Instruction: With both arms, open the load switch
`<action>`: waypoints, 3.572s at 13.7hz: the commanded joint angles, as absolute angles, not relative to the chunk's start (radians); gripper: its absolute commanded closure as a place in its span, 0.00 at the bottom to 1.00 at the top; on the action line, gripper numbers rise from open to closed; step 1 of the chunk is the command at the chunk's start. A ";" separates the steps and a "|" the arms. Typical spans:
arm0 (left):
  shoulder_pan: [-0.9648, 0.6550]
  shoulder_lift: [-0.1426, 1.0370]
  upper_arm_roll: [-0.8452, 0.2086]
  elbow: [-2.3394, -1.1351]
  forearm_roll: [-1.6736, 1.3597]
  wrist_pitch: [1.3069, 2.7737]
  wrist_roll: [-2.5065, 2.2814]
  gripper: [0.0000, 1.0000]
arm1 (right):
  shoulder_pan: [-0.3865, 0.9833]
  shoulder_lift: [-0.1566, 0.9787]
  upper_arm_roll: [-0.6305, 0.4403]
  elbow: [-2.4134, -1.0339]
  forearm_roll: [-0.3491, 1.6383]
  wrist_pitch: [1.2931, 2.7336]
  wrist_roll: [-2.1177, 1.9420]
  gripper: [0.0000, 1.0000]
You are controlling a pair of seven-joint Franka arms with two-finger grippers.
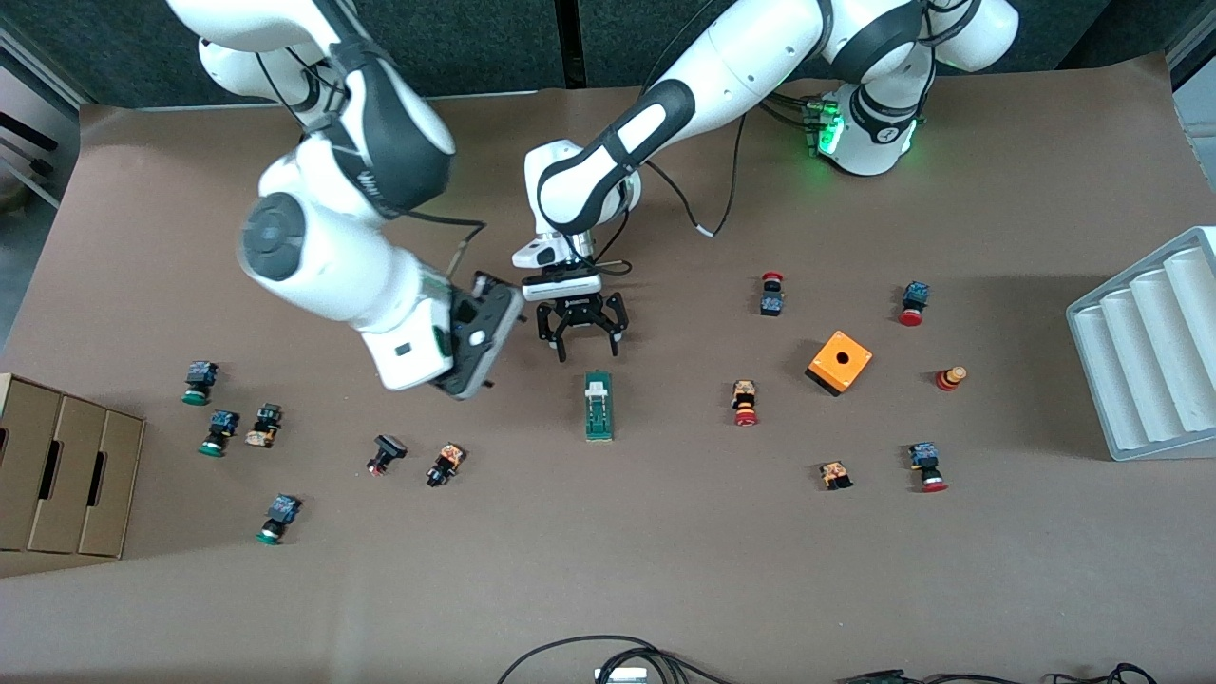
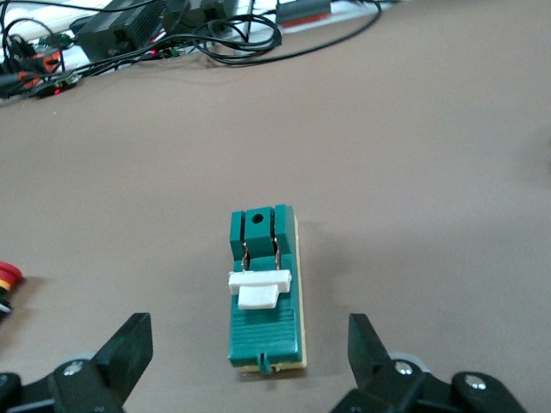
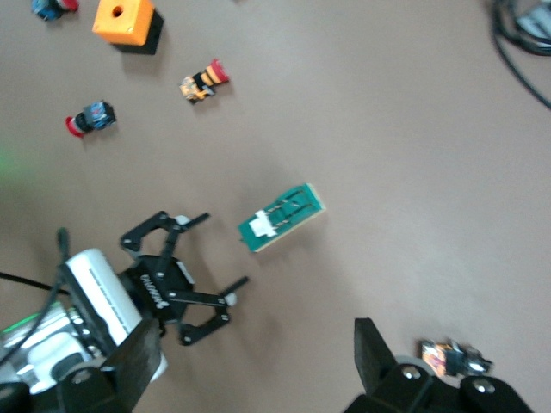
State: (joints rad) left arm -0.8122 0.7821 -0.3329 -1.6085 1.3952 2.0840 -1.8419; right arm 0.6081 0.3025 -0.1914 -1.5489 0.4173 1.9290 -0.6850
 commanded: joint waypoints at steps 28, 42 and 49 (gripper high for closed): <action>-0.131 0.318 -0.319 -1.396 0.015 1.550 -0.285 0.00 | 0.347 0.204 -0.382 -1.502 0.081 1.603 -0.240 0.00; 0.012 -0.067 -0.083 -1.763 -0.025 1.720 -0.115 0.00 | 0.213 0.176 -0.274 -1.511 0.080 1.648 -0.087 0.00; 0.012 -0.029 -0.087 -1.671 -0.021 1.605 -0.130 0.00 | -0.079 0.121 0.017 -1.519 0.075 1.661 -0.086 0.00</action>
State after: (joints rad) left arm 0.0119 -0.0358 -0.0851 -1.6974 -0.0118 1.6309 -0.1302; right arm -0.0123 0.1338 -0.0520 -1.5080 0.0956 1.6451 -0.0815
